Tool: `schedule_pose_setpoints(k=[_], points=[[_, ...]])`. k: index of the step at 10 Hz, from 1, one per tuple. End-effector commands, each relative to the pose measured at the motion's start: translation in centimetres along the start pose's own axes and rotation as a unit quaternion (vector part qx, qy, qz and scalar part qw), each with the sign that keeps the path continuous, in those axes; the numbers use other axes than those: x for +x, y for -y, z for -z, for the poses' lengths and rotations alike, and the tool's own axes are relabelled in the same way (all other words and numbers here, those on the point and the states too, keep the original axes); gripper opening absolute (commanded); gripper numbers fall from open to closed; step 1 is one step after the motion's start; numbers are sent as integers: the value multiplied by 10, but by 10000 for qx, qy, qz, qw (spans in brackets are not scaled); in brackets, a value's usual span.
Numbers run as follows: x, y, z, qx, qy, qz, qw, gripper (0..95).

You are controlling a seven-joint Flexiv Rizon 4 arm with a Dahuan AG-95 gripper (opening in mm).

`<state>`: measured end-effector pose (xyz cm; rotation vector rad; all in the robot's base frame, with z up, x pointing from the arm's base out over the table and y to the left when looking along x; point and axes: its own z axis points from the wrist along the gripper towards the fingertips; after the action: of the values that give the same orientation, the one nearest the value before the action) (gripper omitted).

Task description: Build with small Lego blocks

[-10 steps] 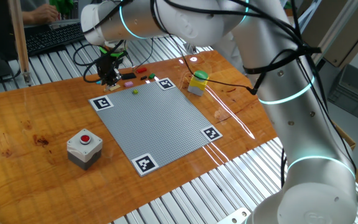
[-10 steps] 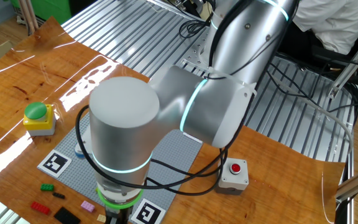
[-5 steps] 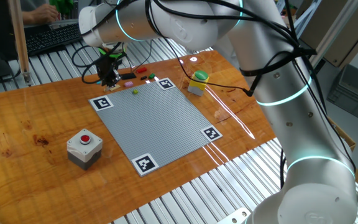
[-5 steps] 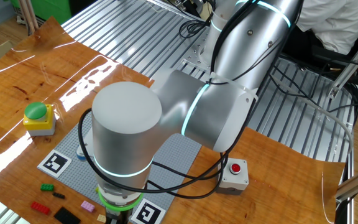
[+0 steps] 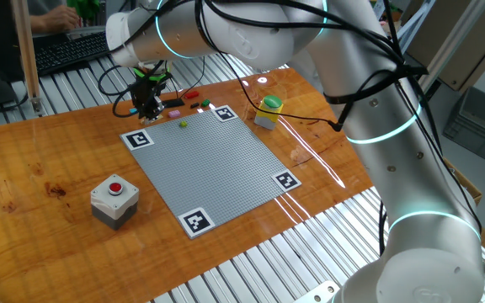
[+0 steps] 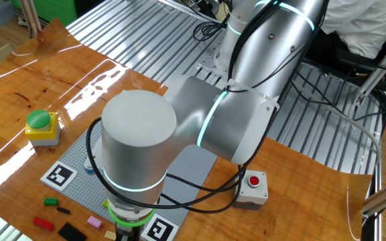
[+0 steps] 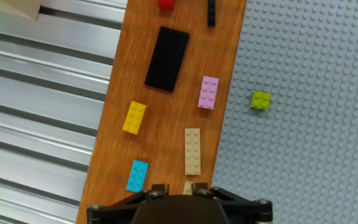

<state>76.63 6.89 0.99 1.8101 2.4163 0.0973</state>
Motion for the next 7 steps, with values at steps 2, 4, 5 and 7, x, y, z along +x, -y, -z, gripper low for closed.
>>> schedule_pose_setpoints(k=[2, 4, 5, 7], points=[[-1, 1, 0, 6, -10, 25, 10000, 190], [-1, 1, 0, 8, 2, 70, 10000, 0], [-1, 1, 0, 7, 1, 71, 10000, 0], [-1, 1, 0, 7, -4, 131, 9999, 0]])
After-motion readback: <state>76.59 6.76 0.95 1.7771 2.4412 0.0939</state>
